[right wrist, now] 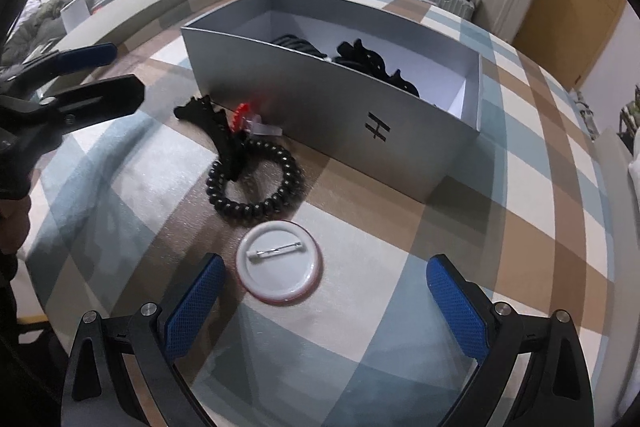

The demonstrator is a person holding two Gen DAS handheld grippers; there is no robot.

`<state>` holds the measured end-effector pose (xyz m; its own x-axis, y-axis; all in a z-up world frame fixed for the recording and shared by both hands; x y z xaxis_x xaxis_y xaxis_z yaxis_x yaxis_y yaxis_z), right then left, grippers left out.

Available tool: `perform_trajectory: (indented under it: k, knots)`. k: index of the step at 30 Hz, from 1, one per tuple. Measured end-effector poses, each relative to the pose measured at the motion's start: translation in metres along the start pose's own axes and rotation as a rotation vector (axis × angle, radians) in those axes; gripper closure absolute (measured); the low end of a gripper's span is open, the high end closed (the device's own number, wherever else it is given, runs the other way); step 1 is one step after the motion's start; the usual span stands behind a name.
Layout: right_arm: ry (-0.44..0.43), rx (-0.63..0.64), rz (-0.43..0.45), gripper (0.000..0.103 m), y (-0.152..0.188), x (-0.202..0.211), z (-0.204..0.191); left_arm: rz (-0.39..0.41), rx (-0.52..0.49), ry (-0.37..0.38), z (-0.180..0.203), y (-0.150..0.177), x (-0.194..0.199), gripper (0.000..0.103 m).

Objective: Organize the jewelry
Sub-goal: 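Lower the right gripper onto the second white round badge and close it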

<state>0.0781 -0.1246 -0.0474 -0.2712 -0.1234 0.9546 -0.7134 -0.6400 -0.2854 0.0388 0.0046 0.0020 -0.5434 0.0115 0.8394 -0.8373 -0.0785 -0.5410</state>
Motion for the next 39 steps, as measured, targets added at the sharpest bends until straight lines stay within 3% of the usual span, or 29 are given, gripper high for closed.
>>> perform_trajectory:
  k: [13, 19, 26, 39]
  knots:
    - [0.022, -0.035, 0.000, 0.004, -0.001, 0.000, 0.015, -0.012, -0.005, 0.000, 0.002, 0.001, -0.003, 0.001]
    - [-0.004, -0.010, 0.018, 0.027, -0.001, 0.004, 0.006, -0.016, -0.009, 0.000, 0.003, 0.001, -0.004, 0.001]
    - [-0.079, 0.037, 0.031, 0.062, 0.001, 0.007, -0.002, -0.020, -0.012, 0.001, 0.005, 0.002, -0.004, 0.001]
    - [-0.100, 0.021, 0.108, 0.063, 0.003, 0.026, 0.001, -0.046, -0.017, 0.023, 0.009, 0.003, -0.011, 0.001]
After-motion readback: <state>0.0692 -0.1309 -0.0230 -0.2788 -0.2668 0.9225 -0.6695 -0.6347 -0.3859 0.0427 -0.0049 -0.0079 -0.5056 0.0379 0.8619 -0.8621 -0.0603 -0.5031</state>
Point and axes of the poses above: each gripper's, at about its wrist camera, not at the fingertips, and x roughly against the way its jaws point, z to its right, y to its underside, the point moved 1 cm from there along -x, roughly the way its jaws point, and after that the axes turned 13 degrees about -z, right-handed, at the moved point
